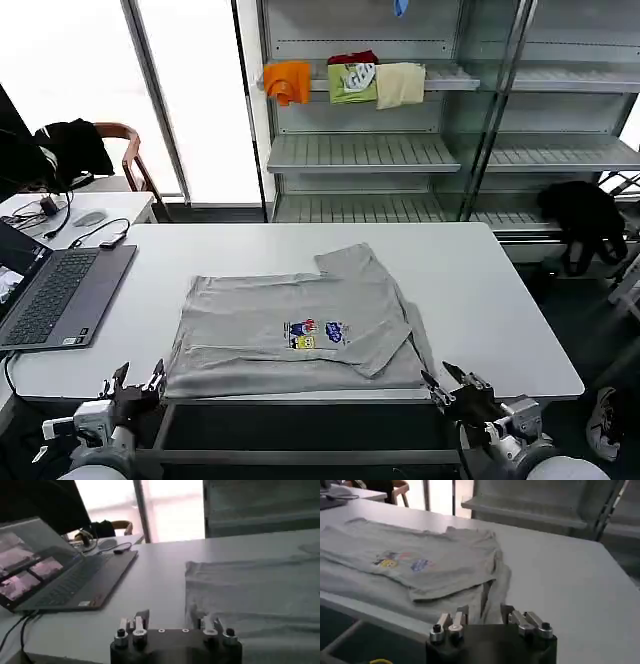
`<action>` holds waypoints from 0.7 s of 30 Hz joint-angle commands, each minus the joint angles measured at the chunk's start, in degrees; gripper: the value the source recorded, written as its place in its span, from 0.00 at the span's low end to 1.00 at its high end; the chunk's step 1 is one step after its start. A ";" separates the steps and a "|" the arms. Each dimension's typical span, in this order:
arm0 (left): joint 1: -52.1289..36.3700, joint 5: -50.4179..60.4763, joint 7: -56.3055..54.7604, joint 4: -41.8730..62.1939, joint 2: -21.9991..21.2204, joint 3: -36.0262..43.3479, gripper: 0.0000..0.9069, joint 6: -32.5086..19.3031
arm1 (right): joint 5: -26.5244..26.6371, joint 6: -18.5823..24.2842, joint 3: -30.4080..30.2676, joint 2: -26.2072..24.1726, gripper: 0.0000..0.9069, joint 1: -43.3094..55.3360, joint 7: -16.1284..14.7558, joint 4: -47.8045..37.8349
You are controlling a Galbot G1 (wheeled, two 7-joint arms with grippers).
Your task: Fold and organize the clothes.
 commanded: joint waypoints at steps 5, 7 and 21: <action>-20.97 -3.55 19.06 8.41 4.73 0.43 1.00 -7.74 | -0.08 1.53 -7.05 0.80 1.00 31.99 -9.24 -16.37; -23.82 -4.49 22.20 12.62 5.13 0.86 1.00 -8.04 | 2.27 0.36 -12.19 3.23 1.00 42.40 -8.37 -23.84; -39.84 -6.90 25.23 32.24 4.20 7.74 1.00 0.31 | -10.43 -0.11 -34.44 24.93 1.00 75.93 -13.72 -68.46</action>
